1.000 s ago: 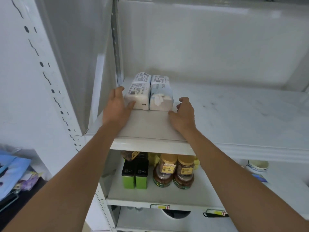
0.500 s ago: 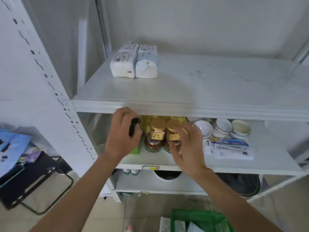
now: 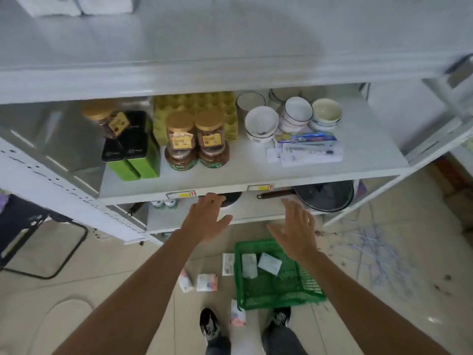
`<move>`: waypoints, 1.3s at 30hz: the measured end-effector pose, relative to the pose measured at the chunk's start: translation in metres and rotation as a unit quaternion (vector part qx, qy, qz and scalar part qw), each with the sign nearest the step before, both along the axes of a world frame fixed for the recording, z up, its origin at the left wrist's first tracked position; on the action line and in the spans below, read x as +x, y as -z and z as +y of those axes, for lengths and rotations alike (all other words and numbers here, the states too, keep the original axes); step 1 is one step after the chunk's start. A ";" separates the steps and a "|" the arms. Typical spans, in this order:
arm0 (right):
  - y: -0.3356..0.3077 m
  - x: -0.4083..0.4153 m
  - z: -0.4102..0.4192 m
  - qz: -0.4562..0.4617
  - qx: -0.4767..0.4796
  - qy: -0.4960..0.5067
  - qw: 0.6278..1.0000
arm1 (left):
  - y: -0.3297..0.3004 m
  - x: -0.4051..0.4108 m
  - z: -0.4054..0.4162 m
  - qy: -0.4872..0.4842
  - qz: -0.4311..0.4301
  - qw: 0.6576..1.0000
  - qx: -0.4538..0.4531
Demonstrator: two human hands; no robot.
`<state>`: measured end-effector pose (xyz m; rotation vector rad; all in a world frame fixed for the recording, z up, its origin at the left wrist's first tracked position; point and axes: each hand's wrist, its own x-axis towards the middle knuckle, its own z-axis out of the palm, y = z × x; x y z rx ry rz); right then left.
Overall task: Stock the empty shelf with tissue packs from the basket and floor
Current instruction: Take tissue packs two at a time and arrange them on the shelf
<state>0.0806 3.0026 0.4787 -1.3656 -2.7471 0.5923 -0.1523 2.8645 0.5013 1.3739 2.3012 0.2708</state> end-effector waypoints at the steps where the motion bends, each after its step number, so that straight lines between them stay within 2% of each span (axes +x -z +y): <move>1: 0.014 0.016 0.002 -0.022 -0.023 0.014 0.999 | 0.013 0.013 0.006 -0.002 -0.020 0.999 -0.026; 6: 0.082 0.083 0.011 -0.140 -0.129 0.046 0.981 | 0.088 0.076 0.028 -0.017 -0.113 0.986 -0.118; 9: 0.124 0.107 0.024 -0.193 -0.182 0.049 0.963 | 0.135 0.109 0.038 -0.053 -0.165 0.974 -0.143; 13: 0.189 0.119 0.045 -0.235 -0.240 0.034 0.941 | 0.201 0.137 0.050 -0.085 -0.209 0.960 -0.164; 17: 0.267 0.121 0.057 -0.239 -0.299 0.044 0.923 | 0.284 0.155 0.057 -0.101 -0.232 0.949 -0.186; 24: 0.424 0.123 0.060 -0.245 -0.305 0.013 0.920 | 0.451 0.175 0.058 -0.146 -0.251 0.935 -0.204; 28: 0.500 0.122 0.062 -0.266 -0.313 -0.010 0.912 | 0.527 0.183 0.053 -0.174 -0.263 0.925 -0.211; 34: 0.593 0.111 0.072 -0.260 -0.309 -0.025 0.915 | 0.610 0.188 0.056 -0.234 -0.257 0.917 -0.197; 39: 0.647 0.088 0.078 -0.219 -0.269 -0.042 0.937 | 0.663 0.187 0.066 -0.307 -0.240 0.901 -0.192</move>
